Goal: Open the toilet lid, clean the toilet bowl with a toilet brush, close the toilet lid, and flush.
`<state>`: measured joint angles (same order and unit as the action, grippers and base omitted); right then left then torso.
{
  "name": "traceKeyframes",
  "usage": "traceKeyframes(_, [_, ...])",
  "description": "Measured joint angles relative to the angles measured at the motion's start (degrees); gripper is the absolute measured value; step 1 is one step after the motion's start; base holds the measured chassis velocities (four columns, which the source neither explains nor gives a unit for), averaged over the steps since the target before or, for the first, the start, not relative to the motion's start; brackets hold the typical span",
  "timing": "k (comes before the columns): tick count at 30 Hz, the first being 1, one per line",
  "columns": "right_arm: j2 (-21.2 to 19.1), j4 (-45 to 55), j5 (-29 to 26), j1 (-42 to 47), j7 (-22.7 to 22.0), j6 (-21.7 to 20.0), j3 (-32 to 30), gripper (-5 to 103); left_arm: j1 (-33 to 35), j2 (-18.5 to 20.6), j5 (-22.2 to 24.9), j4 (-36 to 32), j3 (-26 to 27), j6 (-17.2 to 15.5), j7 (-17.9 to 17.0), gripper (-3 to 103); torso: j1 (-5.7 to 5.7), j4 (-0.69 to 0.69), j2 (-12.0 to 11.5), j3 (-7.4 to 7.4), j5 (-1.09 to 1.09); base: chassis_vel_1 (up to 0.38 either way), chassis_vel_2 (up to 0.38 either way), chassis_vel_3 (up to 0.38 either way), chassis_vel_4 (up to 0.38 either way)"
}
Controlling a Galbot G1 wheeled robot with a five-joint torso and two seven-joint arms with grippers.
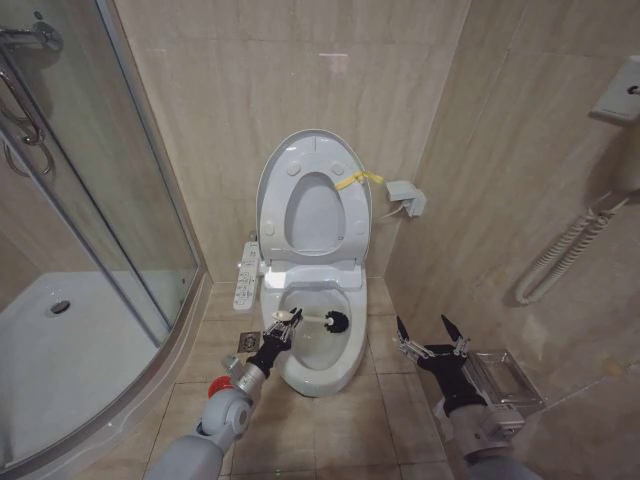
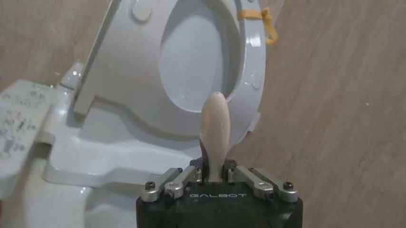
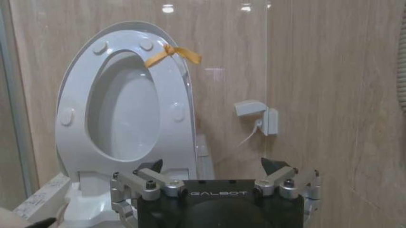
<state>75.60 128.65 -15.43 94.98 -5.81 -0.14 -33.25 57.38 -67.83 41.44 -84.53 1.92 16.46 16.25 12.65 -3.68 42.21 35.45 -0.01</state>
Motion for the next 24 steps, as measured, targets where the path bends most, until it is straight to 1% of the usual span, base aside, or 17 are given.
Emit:
traceKeyframes(1, [0.0,0.0,0.0,0.0,0.0,0.0,0.0,100,1.0,0.4,-1.0,-0.8,0.7,0.6,-0.1,18,0.0,0.0,0.0,0.0,0.0,0.0,0.0,0.0,0.0])
traceKeyframes(2, [0.0,0.0,0.0,0.0,0.0,0.0,0.0,100,1.0,0.4,-1.0,-0.8,0.7,0.6,-0.1,18,0.0,0.0,0.0,0.0,0.0,0.0,0.0,0.0,0.0])
traceKeyframes(3, [0.0,0.0,0.0,0.0,0.0,0.0,0.0,100,2.3,1.1,-2.1,-1.7,1.6,1.4,-0.4,18,0.0,0.0,0.0,0.0,-0.01,0.0,0.0,0.0,0.0])
traceKeyframes(5, [0.0,0.0,0.0,0.0,0.0,0.0,0.0,100,5.8,3.8,-5.0,-4.4,3.6,3.1,-0.4,18,0.0,0.04,0.0,-0.01,0.01,0.0,0.0,0.0,0.0])
traceKeyframes(6, [0.0,0.0,0.0,0.0,0.0,0.0,0.0,100,5.8,3.8,-5.0,-4.4,3.6,3.1,-0.4,18,0.0,0.04,0.0,-0.01,0.01,0.0,0.0,0.0,0.0])
traceKeyframes(8, [0.0,0.0,0.0,0.0,0.0,0.0,0.0,100,8.1,6.1,-6.6,-6.5,4.6,3.9,-0.3,18,-0.01,0.06,0.0,-0.01,0.01,0.0,0.0,0.0,0.0])
traceKeyframes(9, [0.0,0.0,0.0,0.0,0.0,0.0,0.0,100,8.5,7.0,-7.0,-7.1,4.7,4.1,0.1,18,-0.01,0.05,0.0,-0.01,0.0,0.0,0.0,0.0,0.0])
traceKeyframes(12, [0.0,0.0,0.0,0.0,0.0,0.0,0.0,100,8.4,8.1,-7.6,-7.5,4.6,4.2,1.0,18,-0.01,0.02,0.0,-0.01,0.0,0.0,0.0,0.0,0.0])
traceKeyframes(19, [0.0,0.0,0.0,0.0,0.0,0.0,0.0,100,7.1,8.1,-8.4,-7.9,4.0,4.5,2.3,18,0.0,0.01,0.0,-0.01,0.0,0.0,0.0,0.0,0.0])
traceKeyframes(21, [0.0,0.0,0.0,0.0,0.0,0.0,0.0,100,6.1,7.6,-8.2,-7.1,3.2,4.6,2.8,18,-0.01,0.03,0.0,-0.01,0.0,0.0,0.0,0.0,0.0])
traceKeyframes(24, [0.0,0.0,0.0,0.0,0.0,0.0,0.0,100,4.2,7.0,-7.8,-5.3,2.0,4.4,3.5,18,-0.01,0.02,0.0,-0.01,0.0,0.0,0.0,0.0,0.0])
